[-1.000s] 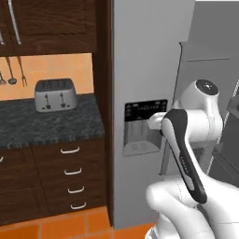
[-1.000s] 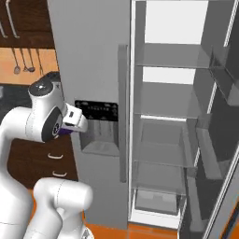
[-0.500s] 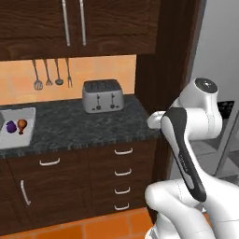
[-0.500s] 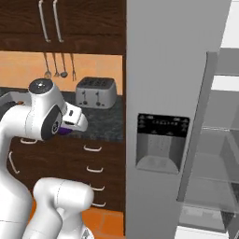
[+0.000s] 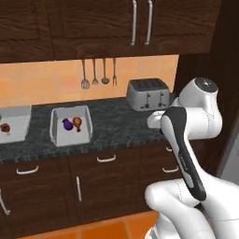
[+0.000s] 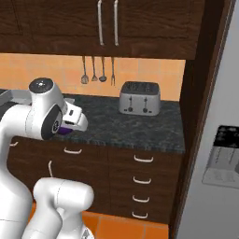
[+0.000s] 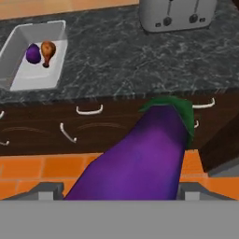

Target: Place one eggplant and one chicken drumstick in each tupperware on the nearby counter, to pack two identical lunches.

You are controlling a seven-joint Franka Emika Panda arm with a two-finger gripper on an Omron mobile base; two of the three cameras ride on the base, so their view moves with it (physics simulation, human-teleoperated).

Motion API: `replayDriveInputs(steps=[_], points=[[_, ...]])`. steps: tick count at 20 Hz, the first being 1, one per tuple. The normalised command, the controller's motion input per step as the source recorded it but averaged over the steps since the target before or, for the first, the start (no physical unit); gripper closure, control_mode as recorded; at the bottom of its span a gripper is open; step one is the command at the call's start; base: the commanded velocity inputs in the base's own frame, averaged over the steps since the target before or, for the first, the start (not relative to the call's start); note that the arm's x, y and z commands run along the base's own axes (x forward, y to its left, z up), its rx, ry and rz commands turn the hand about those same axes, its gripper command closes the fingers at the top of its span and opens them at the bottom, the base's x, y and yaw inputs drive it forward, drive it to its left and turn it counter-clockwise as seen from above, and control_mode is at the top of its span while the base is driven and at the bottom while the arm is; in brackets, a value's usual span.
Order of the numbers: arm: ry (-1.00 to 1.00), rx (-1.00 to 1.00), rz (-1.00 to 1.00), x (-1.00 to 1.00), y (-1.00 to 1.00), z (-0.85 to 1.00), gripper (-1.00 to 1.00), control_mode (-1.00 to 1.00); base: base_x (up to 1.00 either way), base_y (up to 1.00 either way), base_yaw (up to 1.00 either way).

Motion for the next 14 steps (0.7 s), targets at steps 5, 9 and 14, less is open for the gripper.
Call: replayDriveInputs(steps=[5, 9, 14], points=[[0.00, 0.00, 0.00, 0.00, 0.00, 0.00, 1.00, 1.00, 0.64, 1.00, 0.00], [0.00, 0.00, 0.00, 0.00, 0.00, 0.00, 1.00, 1.00, 0.94, 1.00, -0.02], [0.00, 0.00, 0.00, 0.00, 0.00, 0.00, 1.00, 1.00, 0.70, 1.00, -0.03]])
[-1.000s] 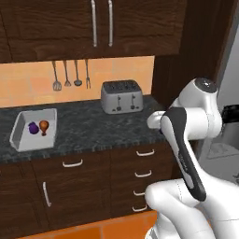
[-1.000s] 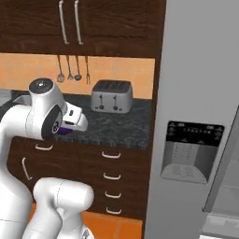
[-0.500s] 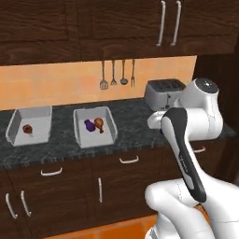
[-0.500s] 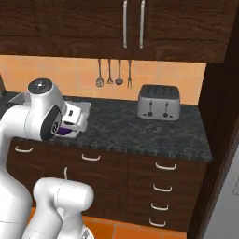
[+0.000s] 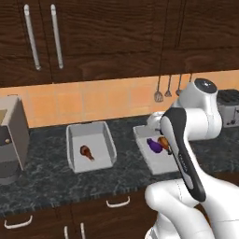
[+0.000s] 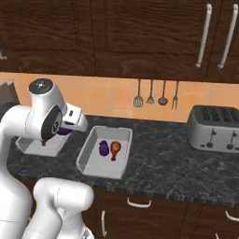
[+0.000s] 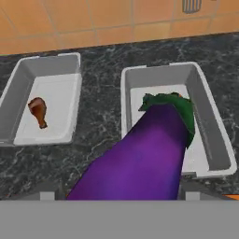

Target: Place one eggplant and one chicken drumstick in each tupperware on the nearby counter, to pack two identical lunches.

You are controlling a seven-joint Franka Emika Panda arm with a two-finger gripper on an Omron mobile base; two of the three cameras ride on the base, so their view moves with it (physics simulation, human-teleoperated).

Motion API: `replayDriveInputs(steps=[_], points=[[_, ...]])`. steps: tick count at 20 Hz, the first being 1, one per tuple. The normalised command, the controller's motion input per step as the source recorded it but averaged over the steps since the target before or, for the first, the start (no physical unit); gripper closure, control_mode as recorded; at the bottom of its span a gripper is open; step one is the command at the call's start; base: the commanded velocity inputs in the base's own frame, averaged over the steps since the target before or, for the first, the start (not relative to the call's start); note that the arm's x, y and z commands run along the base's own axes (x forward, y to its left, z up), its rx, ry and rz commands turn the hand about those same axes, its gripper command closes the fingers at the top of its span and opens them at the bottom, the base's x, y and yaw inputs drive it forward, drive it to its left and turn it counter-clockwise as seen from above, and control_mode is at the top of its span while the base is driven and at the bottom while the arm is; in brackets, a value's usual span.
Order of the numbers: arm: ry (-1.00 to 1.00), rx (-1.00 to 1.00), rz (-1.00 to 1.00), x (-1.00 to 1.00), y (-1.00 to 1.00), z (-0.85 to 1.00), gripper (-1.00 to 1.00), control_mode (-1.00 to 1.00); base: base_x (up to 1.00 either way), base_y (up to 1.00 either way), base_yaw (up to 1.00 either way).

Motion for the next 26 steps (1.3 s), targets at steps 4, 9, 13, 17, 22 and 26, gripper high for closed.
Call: replayDriveInputs(steps=[4, 9, 13, 17, 22, 26], points=[[0.00, 0.00, 0.00, 0.00, 0.00, 0.00, 1.00, 1.00, 0.42, 1.00, -0.04], [0.00, 0.00, 0.00, 0.00, 0.00, 0.00, 1.00, 1.00, 0.17, 1.00, -0.04], [0.15, -0.12, 0.00, 0.23, 0.42, -0.47, 1.00, -1.00, 0.14, 0.50, -0.01], [0.23, -0.14, 0.00, 0.60, 0.18, -0.78, 1.00, -1.00, 0.00, 0.00, 0.00], [0.12, -0.02, 0.04, 0.74, -0.16, -0.55, 1.00, -1.00, 0.00, 0.00, 0.00], [-0.02, -0.03, 0.01, 0.57, -0.12, -0.47, 1.00, -1.00, 0.00, 0.00, 0.00]])
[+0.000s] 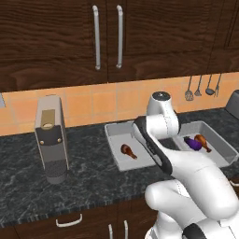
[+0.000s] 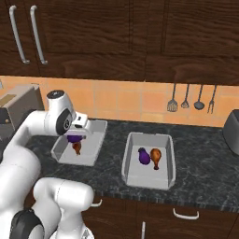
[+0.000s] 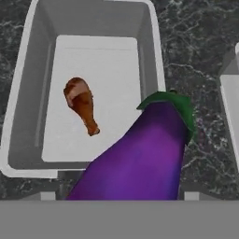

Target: Place one eggplant and one chicken drumstick in each tupperware on the nearby counter, to pack two identical lunches.

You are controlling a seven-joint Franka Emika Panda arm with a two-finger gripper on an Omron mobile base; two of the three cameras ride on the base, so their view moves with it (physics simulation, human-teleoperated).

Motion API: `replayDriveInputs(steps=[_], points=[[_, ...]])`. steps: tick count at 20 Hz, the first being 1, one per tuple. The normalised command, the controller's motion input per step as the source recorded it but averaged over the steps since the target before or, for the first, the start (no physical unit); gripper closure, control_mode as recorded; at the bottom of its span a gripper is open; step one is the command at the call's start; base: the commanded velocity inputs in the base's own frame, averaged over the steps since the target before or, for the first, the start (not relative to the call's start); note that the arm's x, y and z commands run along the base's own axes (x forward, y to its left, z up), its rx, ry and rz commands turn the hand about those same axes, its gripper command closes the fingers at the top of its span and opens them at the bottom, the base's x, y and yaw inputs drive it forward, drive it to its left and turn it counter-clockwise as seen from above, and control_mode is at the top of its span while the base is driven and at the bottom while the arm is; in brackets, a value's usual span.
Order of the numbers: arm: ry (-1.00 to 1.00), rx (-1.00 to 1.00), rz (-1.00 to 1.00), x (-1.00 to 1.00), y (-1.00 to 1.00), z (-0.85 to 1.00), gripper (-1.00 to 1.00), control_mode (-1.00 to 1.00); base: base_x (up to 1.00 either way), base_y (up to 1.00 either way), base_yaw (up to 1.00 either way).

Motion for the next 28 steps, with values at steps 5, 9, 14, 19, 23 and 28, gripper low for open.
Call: replayDriveInputs(steps=[5, 9, 14, 19, 23, 28], points=[[0.03, 0.00, 0.14, 0.65, 0.00, -0.70, 1.00, -1.00, 0.00, 0.00, 0.00], [0.08, 0.00, 0.17, 0.63, 0.00, -0.42, 1.00, -1.00, 0.00, 0.00, 0.00], [0.04, -0.02, 0.02, 0.62, 0.06, -0.34, 1.00, -1.00, 0.00, 0.00, 0.00], [0.02, -0.07, 0.00, 0.47, 0.14, -0.47, 1.00, -1.00, 0.00, 0.00, 0.00], [0.04, -0.03, 0.01, 0.39, 0.00, -0.37, 1.00, -1.00, 0.00, 0.00, 0.00], [0.04, 0.00, 0.02, 0.47, 0.00, -0.24, -1.00, -1.00, 0.00, 0.00, 0.00]])
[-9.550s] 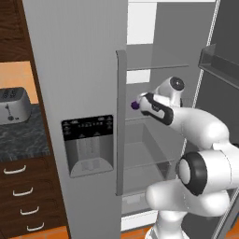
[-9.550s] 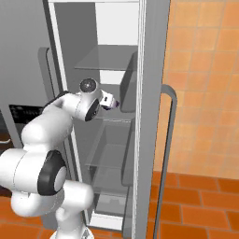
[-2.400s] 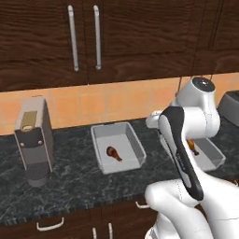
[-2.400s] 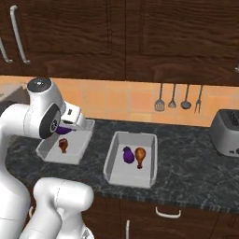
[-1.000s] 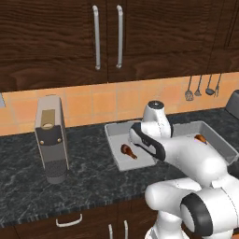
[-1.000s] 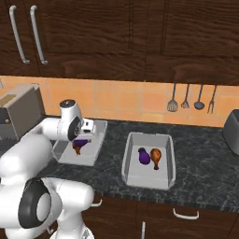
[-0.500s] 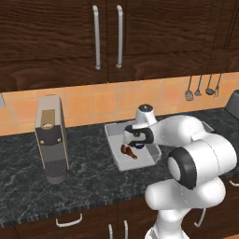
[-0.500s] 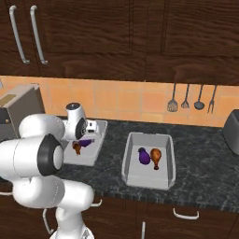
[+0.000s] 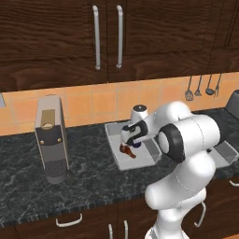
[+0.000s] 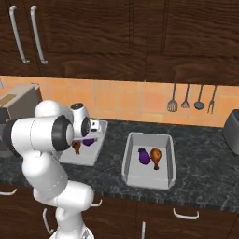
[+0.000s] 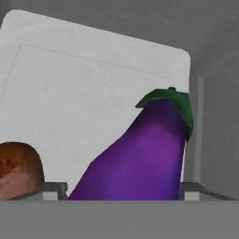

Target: Place one eggplant and one chicken drumstick in each tupperware on the nearby counter, to pack two identical lunches.

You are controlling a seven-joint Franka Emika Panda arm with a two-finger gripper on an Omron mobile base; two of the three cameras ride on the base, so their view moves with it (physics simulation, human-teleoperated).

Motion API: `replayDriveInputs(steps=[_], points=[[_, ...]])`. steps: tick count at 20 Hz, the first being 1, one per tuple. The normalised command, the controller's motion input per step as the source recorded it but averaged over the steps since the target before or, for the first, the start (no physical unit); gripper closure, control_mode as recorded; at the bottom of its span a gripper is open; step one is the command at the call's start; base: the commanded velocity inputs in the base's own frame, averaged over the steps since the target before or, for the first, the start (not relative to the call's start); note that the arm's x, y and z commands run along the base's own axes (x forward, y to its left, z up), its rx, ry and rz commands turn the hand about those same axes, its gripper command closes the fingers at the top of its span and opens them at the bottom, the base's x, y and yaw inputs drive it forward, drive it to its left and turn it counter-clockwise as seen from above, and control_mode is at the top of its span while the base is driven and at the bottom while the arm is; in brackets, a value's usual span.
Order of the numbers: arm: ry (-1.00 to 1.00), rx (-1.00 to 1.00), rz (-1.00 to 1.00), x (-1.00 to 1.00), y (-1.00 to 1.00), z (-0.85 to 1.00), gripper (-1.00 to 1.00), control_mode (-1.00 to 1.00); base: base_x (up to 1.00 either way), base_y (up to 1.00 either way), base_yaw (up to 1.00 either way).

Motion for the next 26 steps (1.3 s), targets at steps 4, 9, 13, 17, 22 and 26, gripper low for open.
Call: replayDriveInputs(steps=[4, 9, 13, 17, 22, 26], points=[[0.00, 0.00, 0.01, -0.04, 0.04, 0.10, -1.00, -1.00, 0.00, 0.00, 0.00], [-0.01, 0.00, 0.00, -0.27, 0.10, 0.17, -1.00, -1.00, 0.00, 0.00, 0.00], [-0.07, 0.00, 0.00, -0.15, 0.00, 0.02, -1.00, -1.00, 0.00, 0.00, 0.00], [-0.27, 0.00, 0.05, -1.00, 0.02, 0.48, -1.00, -1.00, 0.00, 0.00, 0.00], [-0.40, -0.02, 0.00, -1.00, 0.11, 0.61, -1.00, -1.00, 0.00, 0.00, 0.00], [-0.36, -0.02, 0.00, -1.00, 0.31, 0.73, -1.00, -1.00, 0.00, 0.00, 0.00]])
